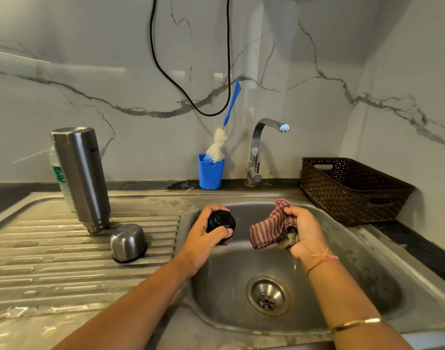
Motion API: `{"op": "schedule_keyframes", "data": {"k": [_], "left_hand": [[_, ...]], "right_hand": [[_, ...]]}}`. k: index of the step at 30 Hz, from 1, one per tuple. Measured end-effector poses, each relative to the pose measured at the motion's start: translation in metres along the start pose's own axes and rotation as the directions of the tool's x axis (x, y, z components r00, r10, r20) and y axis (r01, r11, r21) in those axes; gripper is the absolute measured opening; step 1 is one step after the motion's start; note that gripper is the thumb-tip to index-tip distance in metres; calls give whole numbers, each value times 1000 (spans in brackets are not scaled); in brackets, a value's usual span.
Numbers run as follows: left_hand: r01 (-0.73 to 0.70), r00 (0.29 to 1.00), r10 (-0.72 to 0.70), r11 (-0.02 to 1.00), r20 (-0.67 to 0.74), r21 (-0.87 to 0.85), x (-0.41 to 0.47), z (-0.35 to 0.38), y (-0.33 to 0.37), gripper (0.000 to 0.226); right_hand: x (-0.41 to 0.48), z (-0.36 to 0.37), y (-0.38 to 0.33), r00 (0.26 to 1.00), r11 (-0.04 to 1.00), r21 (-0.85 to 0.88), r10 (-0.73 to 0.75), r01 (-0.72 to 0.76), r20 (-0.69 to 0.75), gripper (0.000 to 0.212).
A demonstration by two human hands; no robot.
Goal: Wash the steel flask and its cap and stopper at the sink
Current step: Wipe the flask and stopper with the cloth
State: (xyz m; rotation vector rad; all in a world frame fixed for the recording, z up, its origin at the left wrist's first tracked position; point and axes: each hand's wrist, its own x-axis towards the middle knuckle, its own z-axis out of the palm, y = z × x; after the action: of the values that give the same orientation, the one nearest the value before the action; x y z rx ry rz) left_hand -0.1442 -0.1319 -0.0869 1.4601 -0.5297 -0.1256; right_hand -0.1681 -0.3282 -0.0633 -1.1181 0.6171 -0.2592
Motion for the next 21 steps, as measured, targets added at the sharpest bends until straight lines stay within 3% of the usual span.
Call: {"op": "schedule_keyframes", "data": {"k": [4,10,21], "left_hand": [[51,999,-51,999,8,-14,0,0,1,24],[28,995,-21,996,-93,80,1,1,3,2],[53,987,-44,997,-152,52,1,1,0,17]], "right_hand": [[3,1,3,1000,1000,-16,-7,7,-7,24],[1,4,5,999,998,-47,-35,35,-14,27],[-1,4,6,998,996,-64,-57,56,-12,28]]}}
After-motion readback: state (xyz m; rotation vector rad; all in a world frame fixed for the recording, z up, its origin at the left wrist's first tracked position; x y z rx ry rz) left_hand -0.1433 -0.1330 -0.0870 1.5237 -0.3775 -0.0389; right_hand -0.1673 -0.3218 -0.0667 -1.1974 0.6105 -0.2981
